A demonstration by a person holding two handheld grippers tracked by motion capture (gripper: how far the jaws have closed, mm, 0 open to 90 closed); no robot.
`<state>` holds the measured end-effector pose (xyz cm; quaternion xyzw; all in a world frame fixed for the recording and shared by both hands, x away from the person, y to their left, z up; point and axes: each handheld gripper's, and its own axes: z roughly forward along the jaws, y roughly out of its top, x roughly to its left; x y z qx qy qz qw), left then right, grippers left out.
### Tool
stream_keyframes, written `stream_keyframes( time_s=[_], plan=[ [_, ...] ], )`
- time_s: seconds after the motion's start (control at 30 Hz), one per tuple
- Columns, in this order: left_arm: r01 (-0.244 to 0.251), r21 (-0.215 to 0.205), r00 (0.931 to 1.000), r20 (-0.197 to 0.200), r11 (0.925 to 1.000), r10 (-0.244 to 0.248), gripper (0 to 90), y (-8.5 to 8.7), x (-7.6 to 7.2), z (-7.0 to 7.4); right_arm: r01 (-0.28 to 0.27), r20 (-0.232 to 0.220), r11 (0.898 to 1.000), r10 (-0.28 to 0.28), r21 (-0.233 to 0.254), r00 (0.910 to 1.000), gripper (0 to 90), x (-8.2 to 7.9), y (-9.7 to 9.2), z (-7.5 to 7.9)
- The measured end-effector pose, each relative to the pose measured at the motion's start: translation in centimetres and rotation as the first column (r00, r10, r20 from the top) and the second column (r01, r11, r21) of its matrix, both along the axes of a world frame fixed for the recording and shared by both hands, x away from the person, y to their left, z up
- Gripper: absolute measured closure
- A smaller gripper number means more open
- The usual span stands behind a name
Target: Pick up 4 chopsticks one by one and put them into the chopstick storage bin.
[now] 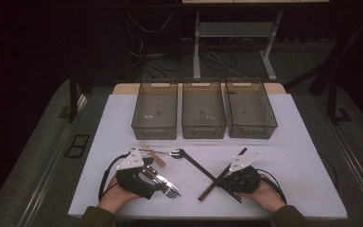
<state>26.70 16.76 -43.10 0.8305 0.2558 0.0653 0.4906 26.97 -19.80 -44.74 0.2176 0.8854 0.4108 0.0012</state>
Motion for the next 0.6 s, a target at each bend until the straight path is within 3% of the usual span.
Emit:
stream_keyframes(
  time_s=[0.6],
  plan=[
    [0.001,-0.005,1.0,-0.001,1.0,-0.001,0.0,0.0,-0.1,0.0,-0.011,0.007,1.0,0.011,0.004,0.9999,89.9,0.8,1.2,-0.1]
  ],
)
